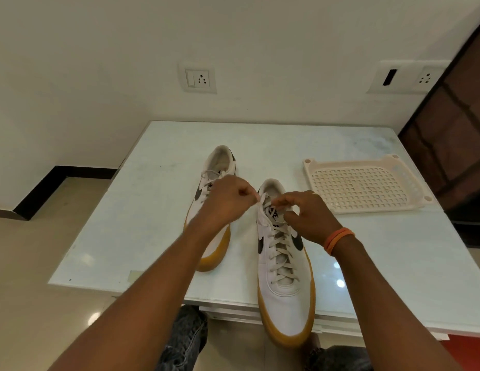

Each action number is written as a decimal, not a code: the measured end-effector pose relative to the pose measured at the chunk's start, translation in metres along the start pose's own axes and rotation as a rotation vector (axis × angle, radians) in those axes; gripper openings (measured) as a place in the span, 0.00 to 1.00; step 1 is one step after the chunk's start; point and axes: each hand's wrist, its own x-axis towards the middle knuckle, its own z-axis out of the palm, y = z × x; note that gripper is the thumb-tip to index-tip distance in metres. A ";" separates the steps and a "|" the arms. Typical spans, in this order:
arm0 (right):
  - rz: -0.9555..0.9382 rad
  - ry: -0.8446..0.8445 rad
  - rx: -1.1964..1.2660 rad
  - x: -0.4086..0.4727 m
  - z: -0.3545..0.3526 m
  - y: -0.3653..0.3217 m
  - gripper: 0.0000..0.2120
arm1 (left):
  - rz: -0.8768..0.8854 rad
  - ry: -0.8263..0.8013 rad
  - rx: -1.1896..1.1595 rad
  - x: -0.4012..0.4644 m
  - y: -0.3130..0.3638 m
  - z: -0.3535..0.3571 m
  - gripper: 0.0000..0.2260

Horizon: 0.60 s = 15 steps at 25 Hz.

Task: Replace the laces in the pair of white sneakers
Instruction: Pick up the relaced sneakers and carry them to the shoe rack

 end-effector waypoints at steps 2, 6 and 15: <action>-0.009 0.020 -0.030 0.002 0.006 -0.001 0.15 | 0.107 -0.064 0.093 -0.008 -0.003 0.024 0.06; -0.046 0.064 0.094 -0.001 0.003 -0.005 0.23 | 0.063 0.032 -0.155 -0.008 -0.002 0.037 0.07; -0.338 -0.407 -1.069 0.043 -0.022 -0.011 0.15 | -0.586 0.042 0.369 -0.007 -0.056 0.032 0.56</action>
